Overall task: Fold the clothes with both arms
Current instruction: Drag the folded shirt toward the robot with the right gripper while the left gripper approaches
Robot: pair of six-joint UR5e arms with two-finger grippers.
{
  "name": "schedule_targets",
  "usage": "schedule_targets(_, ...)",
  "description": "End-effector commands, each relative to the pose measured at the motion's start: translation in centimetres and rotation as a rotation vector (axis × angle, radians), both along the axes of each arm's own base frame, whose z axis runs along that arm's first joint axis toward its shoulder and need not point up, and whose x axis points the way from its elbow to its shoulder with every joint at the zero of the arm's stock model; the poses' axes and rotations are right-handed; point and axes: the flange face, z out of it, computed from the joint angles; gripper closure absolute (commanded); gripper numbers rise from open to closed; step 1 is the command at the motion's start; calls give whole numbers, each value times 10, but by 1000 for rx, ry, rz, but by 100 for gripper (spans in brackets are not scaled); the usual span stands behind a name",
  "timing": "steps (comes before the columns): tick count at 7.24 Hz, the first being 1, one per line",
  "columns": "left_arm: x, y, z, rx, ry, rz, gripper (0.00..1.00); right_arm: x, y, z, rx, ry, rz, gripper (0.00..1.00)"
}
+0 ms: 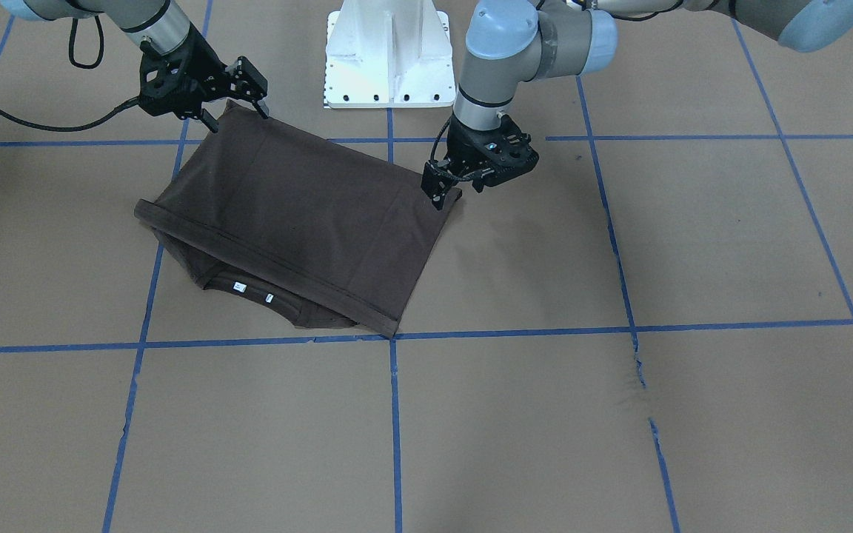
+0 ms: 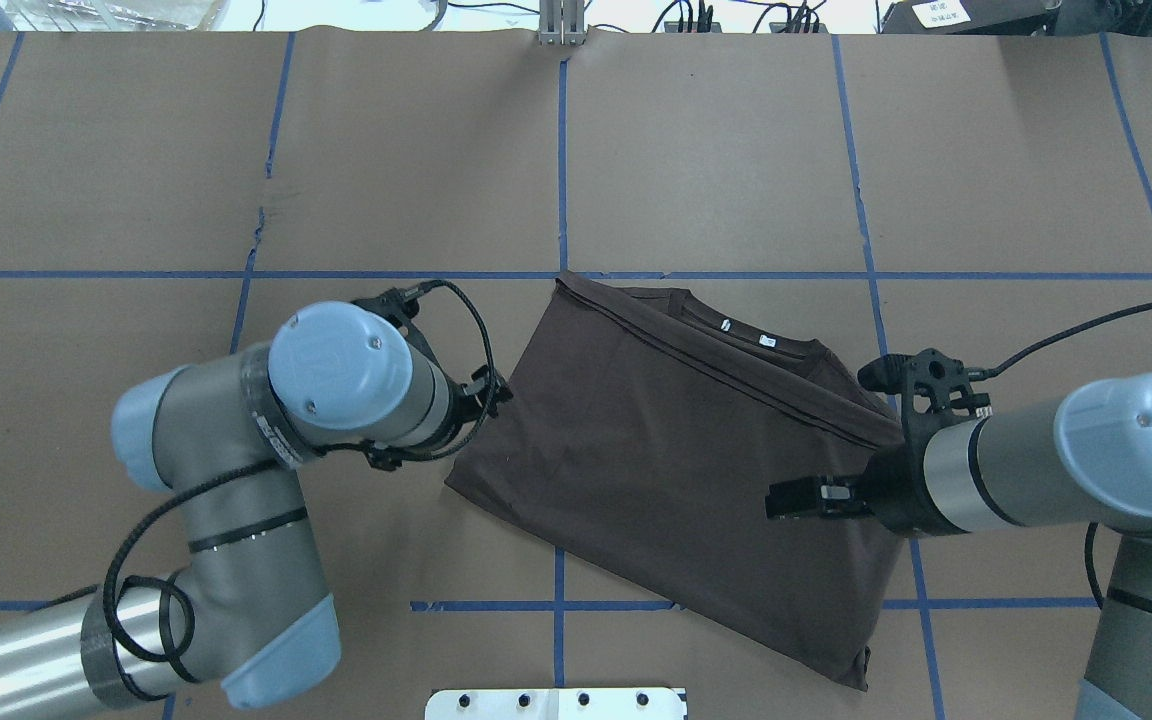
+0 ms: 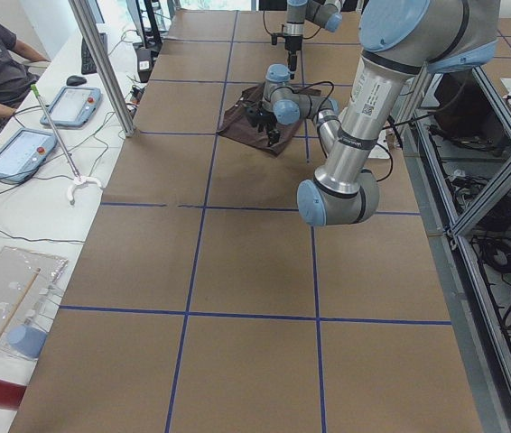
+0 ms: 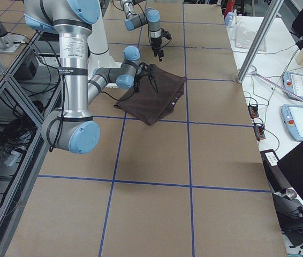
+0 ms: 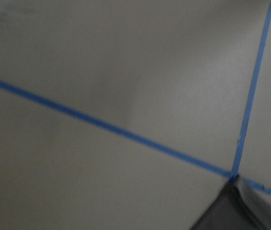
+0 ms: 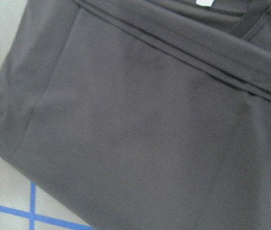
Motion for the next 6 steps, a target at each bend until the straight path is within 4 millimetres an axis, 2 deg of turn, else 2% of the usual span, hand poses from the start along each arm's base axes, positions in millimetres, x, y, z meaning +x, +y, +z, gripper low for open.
schedule_targets(1, 37, 52, 11, -73, -15, 37, 18, 13, -22, -18, 11, -37, 44, 0)
schedule_targets(3, 35, 39, 14, -27, -32, -15, 18, 12, -24, -19, 13, -40, 47, 0)
schedule_targets(5, 24, 19, 15, -24, -32, -48, 19, 11, -25, -18, 12, -35, 49, 0)
schedule_targets(6, 29, 16, 22, -31, -48, -51, 21, 11, -24, -18, 12, -37, 47, 0)
